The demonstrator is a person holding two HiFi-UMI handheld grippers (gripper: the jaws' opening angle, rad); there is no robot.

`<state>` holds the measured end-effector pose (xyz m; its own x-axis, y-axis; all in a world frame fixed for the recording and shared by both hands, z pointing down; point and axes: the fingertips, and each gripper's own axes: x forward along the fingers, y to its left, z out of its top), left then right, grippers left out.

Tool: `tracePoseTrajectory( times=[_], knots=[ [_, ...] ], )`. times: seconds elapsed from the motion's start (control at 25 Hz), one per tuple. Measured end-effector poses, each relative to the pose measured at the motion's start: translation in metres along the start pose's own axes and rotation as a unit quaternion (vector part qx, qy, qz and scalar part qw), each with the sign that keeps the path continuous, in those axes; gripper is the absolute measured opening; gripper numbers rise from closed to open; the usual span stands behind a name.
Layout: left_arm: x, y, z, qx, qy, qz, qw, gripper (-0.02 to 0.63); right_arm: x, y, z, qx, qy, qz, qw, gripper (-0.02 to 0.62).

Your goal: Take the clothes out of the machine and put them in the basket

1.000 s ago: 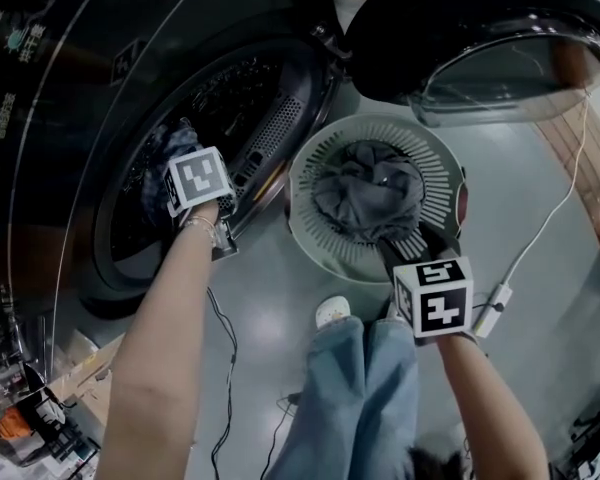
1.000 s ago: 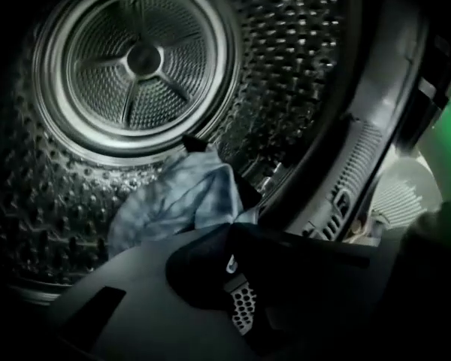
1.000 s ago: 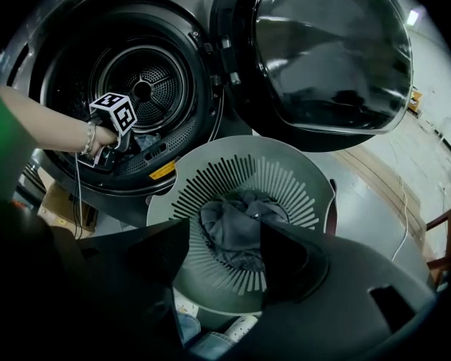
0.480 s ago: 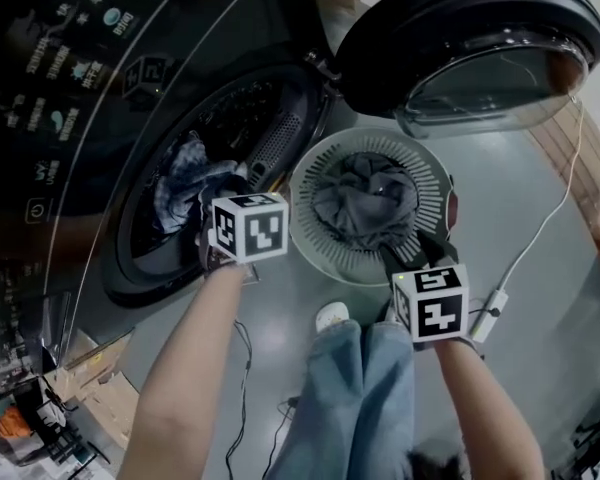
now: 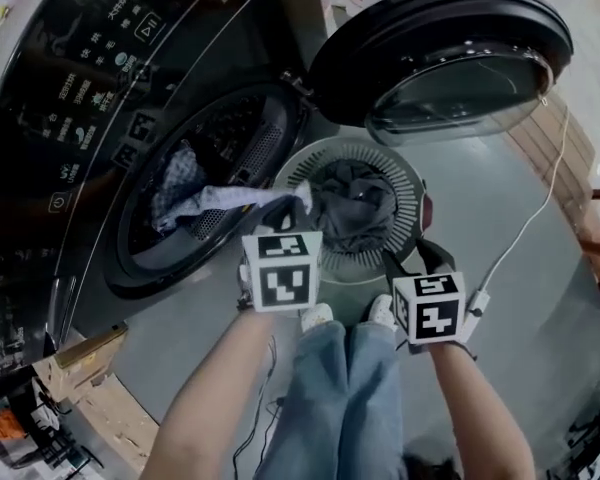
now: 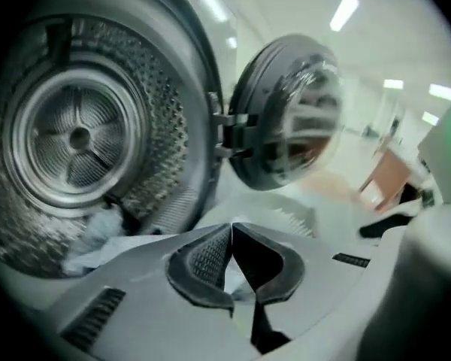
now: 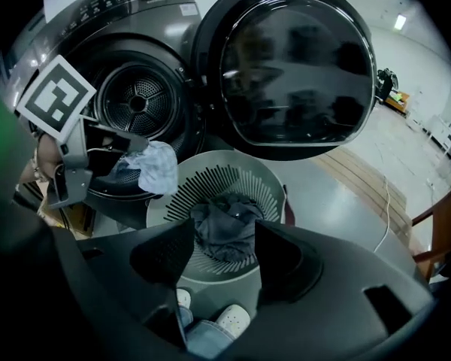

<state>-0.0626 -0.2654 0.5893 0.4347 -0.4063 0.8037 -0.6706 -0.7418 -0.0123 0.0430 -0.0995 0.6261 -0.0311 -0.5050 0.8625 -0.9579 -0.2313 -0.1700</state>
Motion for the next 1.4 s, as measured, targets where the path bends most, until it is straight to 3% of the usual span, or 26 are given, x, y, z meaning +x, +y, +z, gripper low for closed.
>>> tracePoseTrajectory(
  times=[0.08,0.32,0.48,0.6,0.64,0.68,0.72,1.04,1.4],
  knots=[
    [-0.005,-0.026,0.003,-0.016,-0.008,-0.046,0.9988,0.008,-0.006,-0.010,-0.002,0.006,-0.002,-0.007,1.000,0.250],
    [-0.014,-0.099,0.008,-0.014,-0.029,-0.162,0.9863,0.008,-0.017,-0.041,-0.013,0.021,-0.002,-0.029,0.999,0.241],
    [-0.013,-0.112,0.003,-0.037,-0.017,-0.183,0.9823,0.009,-0.022,-0.049,-0.016,0.023,0.000,-0.035,0.999,0.236],
    [-0.005,-0.109,-0.007,-0.041,0.010,-0.170,0.9846,0.011,-0.021,-0.048,-0.017,0.021,-0.001,-0.032,0.999,0.233],
    [-0.003,-0.108,-0.011,-0.041,0.018,-0.167,0.9849,0.079,-0.021,-0.047,-0.017,0.021,-0.001,-0.031,0.999,0.233],
    [0.000,-0.107,-0.014,-0.042,0.024,-0.165,0.9851,0.251,-0.021,-0.045,-0.017,0.020,-0.001,-0.029,0.999,0.233],
    [0.002,-0.106,-0.017,-0.041,0.030,-0.161,0.9856,0.366,-0.020,-0.043,-0.018,0.018,-0.001,-0.028,0.999,0.233],
    [0.010,-0.056,-0.049,0.031,0.061,-0.079,0.9945,0.423,-0.014,-0.029,-0.021,0.006,0.006,-0.016,1.000,0.230],
    [0.019,0.046,-0.063,0.115,0.091,0.022,0.9890,0.423,0.011,-0.002,-0.016,-0.011,0.008,0.001,1.000,0.225]
  ],
)
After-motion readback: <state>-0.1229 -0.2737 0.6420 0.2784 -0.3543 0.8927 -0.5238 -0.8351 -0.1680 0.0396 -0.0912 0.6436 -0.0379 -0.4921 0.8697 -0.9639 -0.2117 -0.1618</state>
